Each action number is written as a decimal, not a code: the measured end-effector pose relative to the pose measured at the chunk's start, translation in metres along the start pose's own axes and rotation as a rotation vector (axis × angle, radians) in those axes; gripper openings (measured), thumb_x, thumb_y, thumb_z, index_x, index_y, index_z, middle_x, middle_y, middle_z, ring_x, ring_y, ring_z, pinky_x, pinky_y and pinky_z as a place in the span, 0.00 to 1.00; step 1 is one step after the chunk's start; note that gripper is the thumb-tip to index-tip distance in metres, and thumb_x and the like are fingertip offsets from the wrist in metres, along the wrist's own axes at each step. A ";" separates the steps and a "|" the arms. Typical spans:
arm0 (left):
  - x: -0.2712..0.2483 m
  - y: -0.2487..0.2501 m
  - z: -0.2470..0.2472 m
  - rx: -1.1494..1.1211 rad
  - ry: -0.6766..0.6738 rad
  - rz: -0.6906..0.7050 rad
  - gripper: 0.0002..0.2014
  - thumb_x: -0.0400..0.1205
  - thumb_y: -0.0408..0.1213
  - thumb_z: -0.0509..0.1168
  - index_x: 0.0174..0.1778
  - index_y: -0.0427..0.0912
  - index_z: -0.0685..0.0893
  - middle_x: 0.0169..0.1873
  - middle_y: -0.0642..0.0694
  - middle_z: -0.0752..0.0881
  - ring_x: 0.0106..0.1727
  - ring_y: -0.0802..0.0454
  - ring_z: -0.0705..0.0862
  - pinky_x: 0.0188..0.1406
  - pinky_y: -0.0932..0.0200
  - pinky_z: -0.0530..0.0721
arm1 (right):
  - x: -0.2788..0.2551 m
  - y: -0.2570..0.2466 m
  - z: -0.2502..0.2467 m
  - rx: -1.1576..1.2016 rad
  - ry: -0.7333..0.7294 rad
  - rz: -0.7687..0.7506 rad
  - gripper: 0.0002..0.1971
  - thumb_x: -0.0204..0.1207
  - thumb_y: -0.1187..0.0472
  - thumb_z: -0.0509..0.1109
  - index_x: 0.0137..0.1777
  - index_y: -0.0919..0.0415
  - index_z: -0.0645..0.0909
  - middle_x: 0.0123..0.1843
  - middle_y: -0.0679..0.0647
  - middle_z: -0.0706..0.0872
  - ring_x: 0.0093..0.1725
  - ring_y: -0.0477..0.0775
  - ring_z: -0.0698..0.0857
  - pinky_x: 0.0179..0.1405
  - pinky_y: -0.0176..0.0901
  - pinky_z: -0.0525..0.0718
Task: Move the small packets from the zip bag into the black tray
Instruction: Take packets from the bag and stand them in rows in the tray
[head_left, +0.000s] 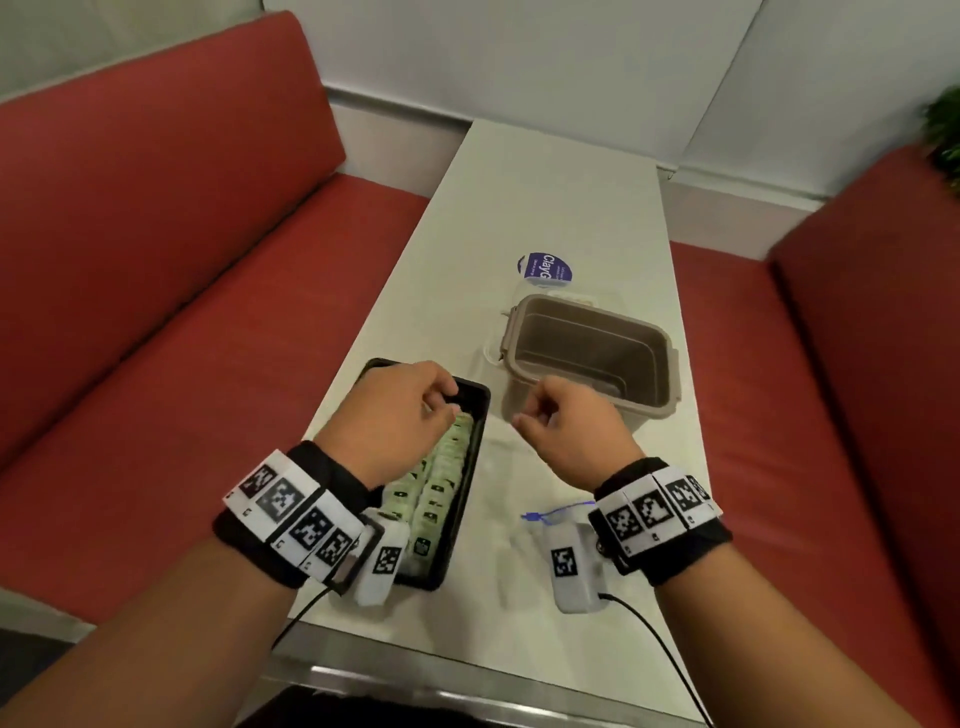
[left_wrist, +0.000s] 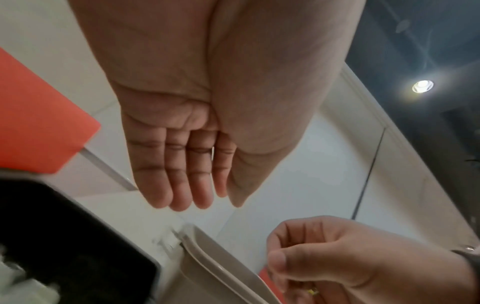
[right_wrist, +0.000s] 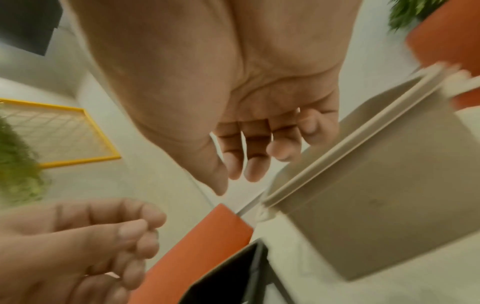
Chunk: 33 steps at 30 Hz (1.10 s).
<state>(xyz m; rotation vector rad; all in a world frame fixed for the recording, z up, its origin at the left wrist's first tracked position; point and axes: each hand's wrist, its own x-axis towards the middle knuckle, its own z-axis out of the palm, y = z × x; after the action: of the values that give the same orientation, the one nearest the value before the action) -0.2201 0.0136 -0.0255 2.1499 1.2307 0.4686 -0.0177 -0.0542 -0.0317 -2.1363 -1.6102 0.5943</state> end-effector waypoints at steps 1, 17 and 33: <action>-0.001 0.015 0.014 0.004 -0.032 0.023 0.06 0.81 0.44 0.70 0.53 0.51 0.85 0.40 0.57 0.86 0.40 0.61 0.83 0.44 0.63 0.82 | -0.007 0.021 -0.009 0.002 0.016 0.024 0.06 0.74 0.55 0.74 0.41 0.52 0.79 0.38 0.47 0.85 0.40 0.50 0.83 0.41 0.45 0.81; -0.002 0.092 0.243 0.704 -0.422 0.080 0.11 0.80 0.33 0.63 0.56 0.45 0.86 0.50 0.41 0.88 0.53 0.39 0.86 0.47 0.52 0.81 | -0.092 0.205 0.033 -0.275 -0.183 0.323 0.29 0.67 0.49 0.79 0.62 0.57 0.71 0.63 0.58 0.69 0.57 0.63 0.81 0.57 0.52 0.84; 0.007 0.108 0.254 0.946 -0.677 0.129 0.17 0.85 0.39 0.63 0.69 0.43 0.83 0.66 0.39 0.77 0.60 0.38 0.85 0.58 0.49 0.82 | -0.089 0.216 0.037 -0.331 -0.230 0.181 0.38 0.65 0.44 0.80 0.76 0.44 0.70 0.66 0.56 0.69 0.67 0.60 0.71 0.61 0.54 0.80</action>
<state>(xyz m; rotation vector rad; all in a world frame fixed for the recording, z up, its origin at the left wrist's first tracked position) -0.0017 -0.1060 -0.1452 2.7694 0.9857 -0.9272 0.1113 -0.1938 -0.1724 -2.5563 -1.7478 0.6913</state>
